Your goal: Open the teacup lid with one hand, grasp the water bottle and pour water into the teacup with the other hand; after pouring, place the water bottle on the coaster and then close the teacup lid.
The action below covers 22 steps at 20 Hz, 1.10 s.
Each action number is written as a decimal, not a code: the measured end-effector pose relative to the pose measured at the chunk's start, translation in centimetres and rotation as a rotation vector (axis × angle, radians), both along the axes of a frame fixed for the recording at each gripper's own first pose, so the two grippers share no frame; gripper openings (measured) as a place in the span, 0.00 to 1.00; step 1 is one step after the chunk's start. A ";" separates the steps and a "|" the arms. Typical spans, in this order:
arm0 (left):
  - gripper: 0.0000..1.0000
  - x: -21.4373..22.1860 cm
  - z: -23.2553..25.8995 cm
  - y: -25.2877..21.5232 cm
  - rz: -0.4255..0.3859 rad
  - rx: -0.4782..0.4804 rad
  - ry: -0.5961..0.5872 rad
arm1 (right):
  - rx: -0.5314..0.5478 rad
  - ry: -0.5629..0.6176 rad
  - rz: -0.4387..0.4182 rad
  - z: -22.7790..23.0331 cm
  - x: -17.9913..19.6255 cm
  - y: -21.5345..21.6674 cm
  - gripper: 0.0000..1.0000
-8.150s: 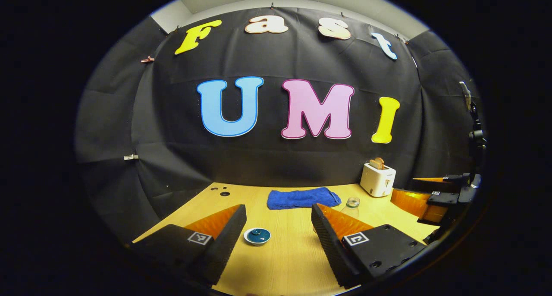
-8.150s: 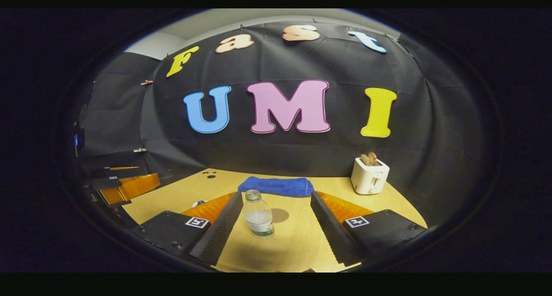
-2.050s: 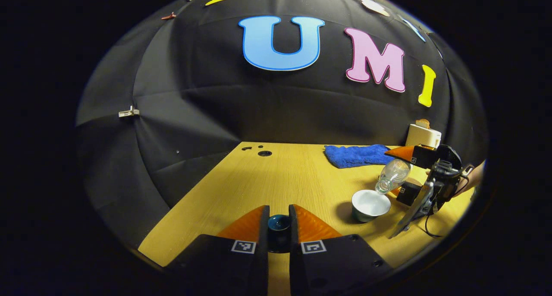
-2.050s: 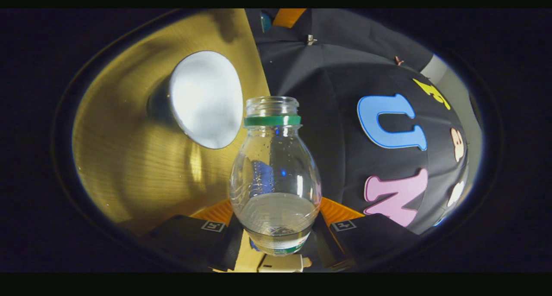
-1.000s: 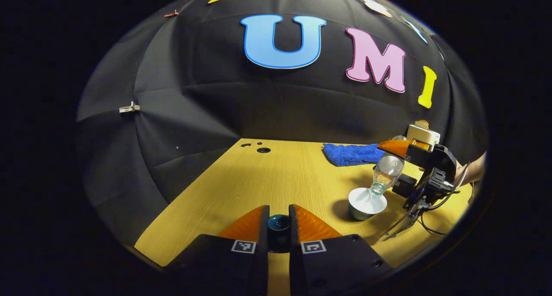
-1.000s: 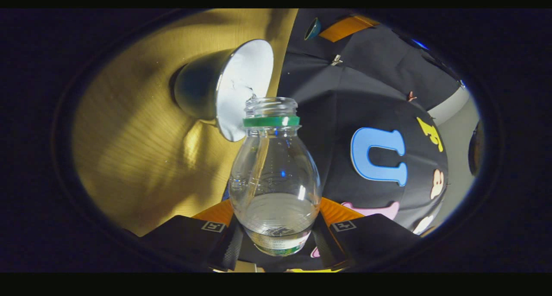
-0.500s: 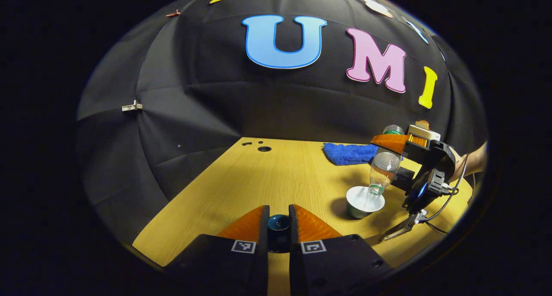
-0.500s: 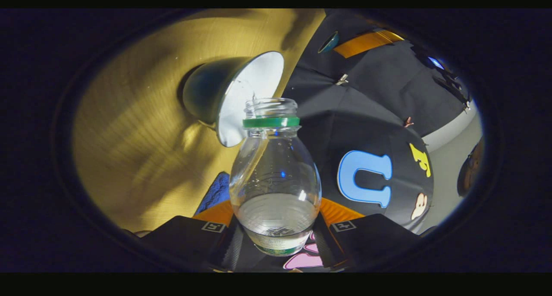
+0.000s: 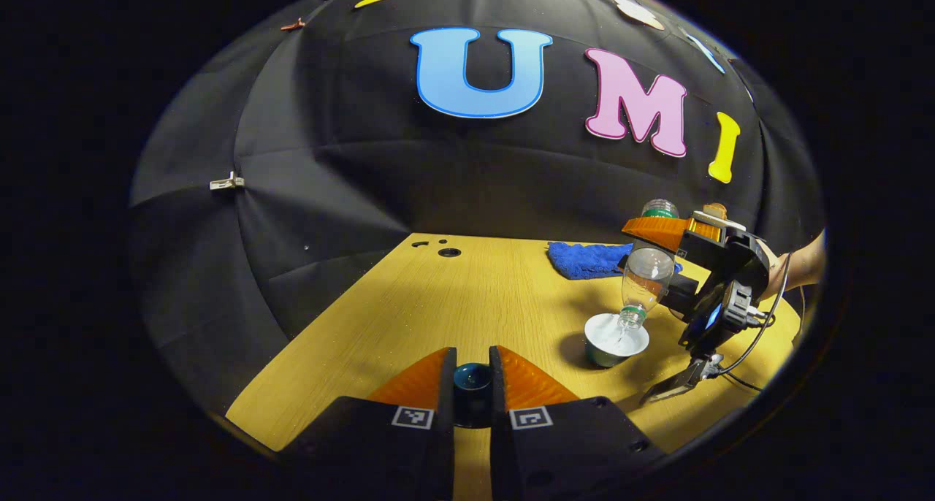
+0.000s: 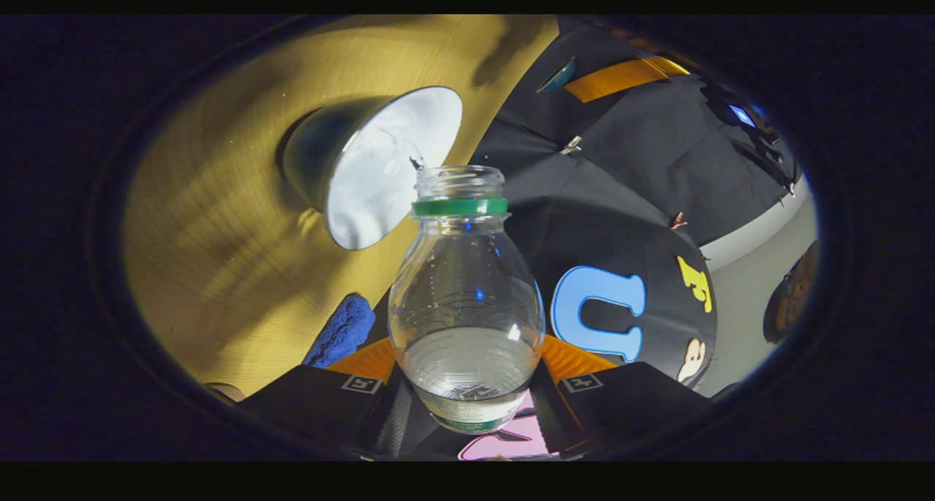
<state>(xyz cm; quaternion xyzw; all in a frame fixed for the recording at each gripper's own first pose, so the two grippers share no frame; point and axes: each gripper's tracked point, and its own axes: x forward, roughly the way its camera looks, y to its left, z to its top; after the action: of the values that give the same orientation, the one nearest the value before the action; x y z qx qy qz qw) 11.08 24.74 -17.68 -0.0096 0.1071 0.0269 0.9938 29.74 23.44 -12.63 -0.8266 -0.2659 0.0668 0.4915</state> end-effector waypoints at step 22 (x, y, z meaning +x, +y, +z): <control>0.23 -0.7 1.3 -1.9 0.077 0.005 -0.018 | 0.190 0.047 -0.034 2.4 -0.8 -1.6 0.74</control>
<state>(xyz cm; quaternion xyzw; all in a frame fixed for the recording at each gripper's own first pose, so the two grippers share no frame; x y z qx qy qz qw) 10.41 22.86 -16.34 -0.0117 0.0975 0.0654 0.9930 28.94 21.79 -10.21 -0.7788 -0.2453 0.0523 0.5749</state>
